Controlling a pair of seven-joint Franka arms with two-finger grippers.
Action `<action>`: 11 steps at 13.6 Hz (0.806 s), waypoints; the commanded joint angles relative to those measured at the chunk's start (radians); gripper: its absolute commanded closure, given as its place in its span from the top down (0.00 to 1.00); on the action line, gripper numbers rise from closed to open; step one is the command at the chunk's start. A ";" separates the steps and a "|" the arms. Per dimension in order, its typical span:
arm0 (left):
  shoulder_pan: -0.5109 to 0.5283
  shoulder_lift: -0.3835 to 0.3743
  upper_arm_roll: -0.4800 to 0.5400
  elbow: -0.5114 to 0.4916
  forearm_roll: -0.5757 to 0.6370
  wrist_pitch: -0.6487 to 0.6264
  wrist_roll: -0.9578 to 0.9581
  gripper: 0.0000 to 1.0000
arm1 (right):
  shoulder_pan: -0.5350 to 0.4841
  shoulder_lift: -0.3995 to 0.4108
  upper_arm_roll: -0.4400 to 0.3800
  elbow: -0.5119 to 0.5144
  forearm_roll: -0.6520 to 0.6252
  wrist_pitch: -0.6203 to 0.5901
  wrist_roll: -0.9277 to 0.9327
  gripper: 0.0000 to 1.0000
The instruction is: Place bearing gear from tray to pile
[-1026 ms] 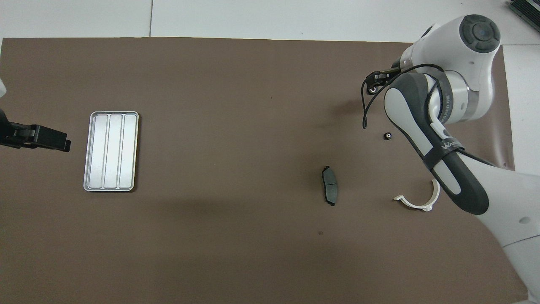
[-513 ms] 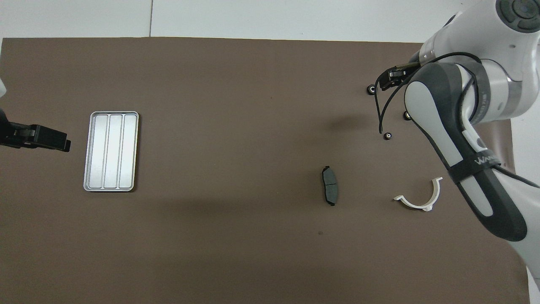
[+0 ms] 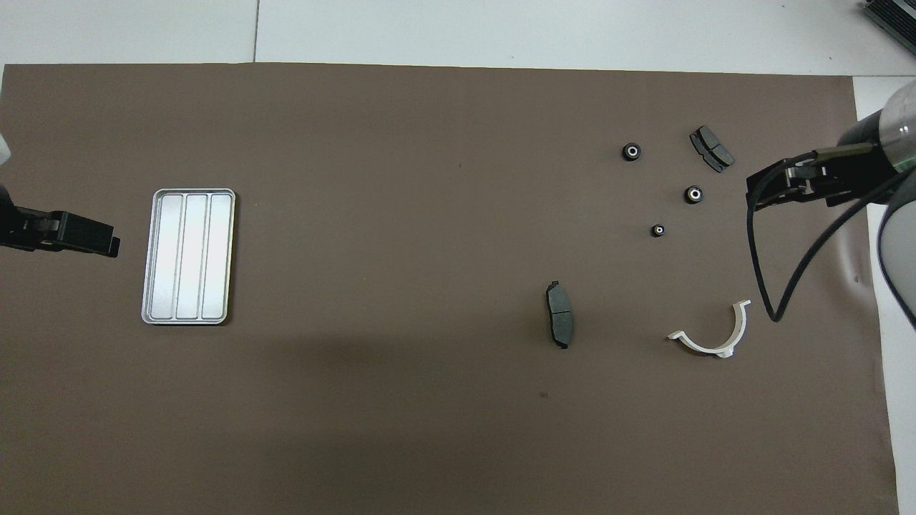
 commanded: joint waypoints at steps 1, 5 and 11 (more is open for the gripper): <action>0.011 -0.008 -0.007 -0.006 0.010 -0.009 0.001 1.00 | -0.019 -0.051 0.007 -0.083 0.023 -0.016 0.022 1.00; 0.011 -0.008 -0.007 -0.006 0.010 -0.009 0.001 1.00 | -0.002 -0.080 0.012 -0.134 0.047 -0.013 0.108 1.00; 0.011 -0.008 -0.007 -0.006 0.010 -0.009 0.001 1.00 | 0.032 -0.091 0.022 -0.152 0.047 -0.013 0.182 1.00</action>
